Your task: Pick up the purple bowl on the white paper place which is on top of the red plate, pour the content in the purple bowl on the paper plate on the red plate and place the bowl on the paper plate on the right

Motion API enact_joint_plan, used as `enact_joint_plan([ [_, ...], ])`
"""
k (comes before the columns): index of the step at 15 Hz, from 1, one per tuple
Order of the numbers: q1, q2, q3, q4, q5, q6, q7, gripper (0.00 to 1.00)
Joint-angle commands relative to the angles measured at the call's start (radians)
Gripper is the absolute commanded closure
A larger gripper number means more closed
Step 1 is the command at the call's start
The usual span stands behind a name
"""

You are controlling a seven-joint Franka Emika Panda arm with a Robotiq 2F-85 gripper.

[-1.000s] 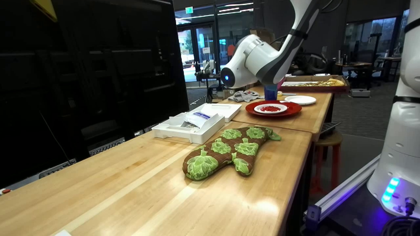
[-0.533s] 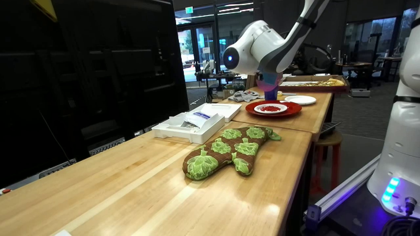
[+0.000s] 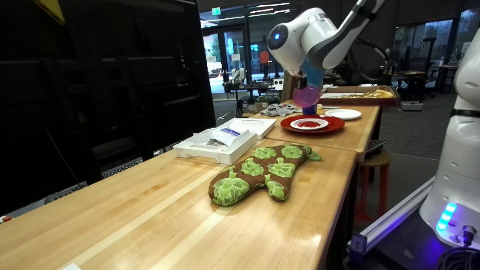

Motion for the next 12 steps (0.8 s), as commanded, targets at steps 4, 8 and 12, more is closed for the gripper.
enact_joint_plan([
  [4,-0.045,-0.12,-0.082,-0.053,0.177,0.24,-0.245,0.98],
  [8,-0.067,-0.142,-0.111,-0.071,0.333,0.327,-0.42,0.98],
  [12,-0.086,-0.152,-0.129,-0.09,0.522,0.36,-0.623,0.98],
])
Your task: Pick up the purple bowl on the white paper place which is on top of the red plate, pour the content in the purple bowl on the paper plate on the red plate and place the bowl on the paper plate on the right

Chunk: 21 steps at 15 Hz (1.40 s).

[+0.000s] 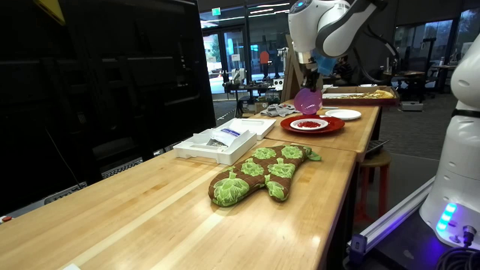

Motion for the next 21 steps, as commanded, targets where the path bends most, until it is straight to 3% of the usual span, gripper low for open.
enact_joint_plan([
  [1,-0.023,-0.045,-0.017,-0.037,0.153,0.035,-0.184,0.98],
  [10,-0.096,-0.085,-0.065,-0.051,0.482,0.035,-0.477,0.98],
  [21,-0.163,-0.066,-0.153,-0.047,0.714,0.043,-0.607,0.98],
])
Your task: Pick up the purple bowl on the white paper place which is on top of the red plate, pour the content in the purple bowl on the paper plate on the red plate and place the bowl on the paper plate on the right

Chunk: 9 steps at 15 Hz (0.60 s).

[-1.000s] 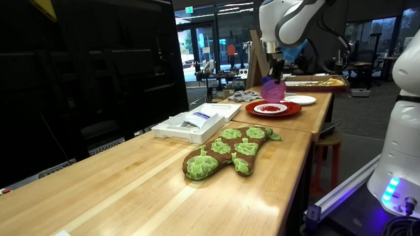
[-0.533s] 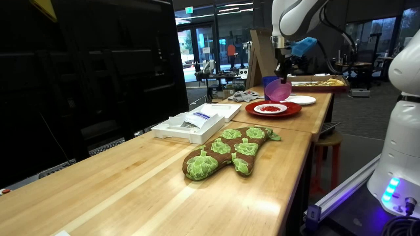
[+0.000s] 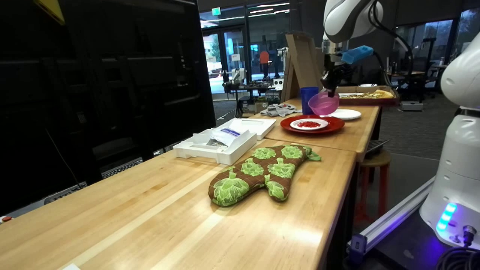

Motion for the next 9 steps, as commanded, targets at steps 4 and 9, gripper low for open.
enact_joint_plan([
  [4,-0.048,-0.001,-0.064,0.006,0.118,0.022,-0.066,0.98],
  [9,-0.072,0.012,-0.097,0.034,0.171,0.008,-0.081,0.98],
])
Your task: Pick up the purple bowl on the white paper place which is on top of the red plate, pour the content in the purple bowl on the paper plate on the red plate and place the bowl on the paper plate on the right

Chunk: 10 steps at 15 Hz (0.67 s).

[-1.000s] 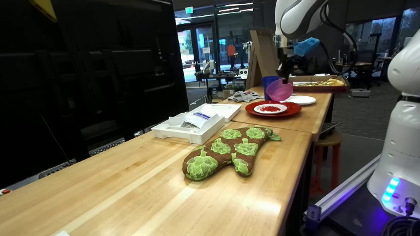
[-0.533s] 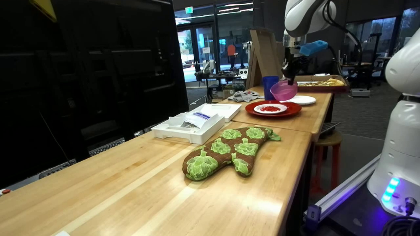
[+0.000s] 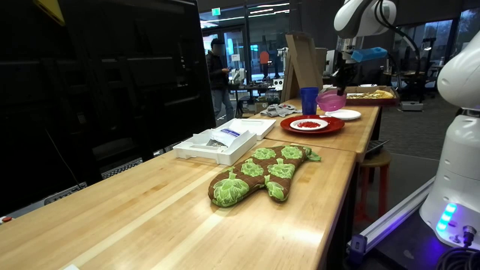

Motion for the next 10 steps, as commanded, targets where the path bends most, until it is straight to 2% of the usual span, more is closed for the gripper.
enact_joint_plan([
  [1,-0.018,0.013,-0.016,0.029,0.053,-0.01,-0.033,0.98],
  [10,-0.041,0.085,-0.057,0.102,0.177,-0.026,-0.012,0.98],
])
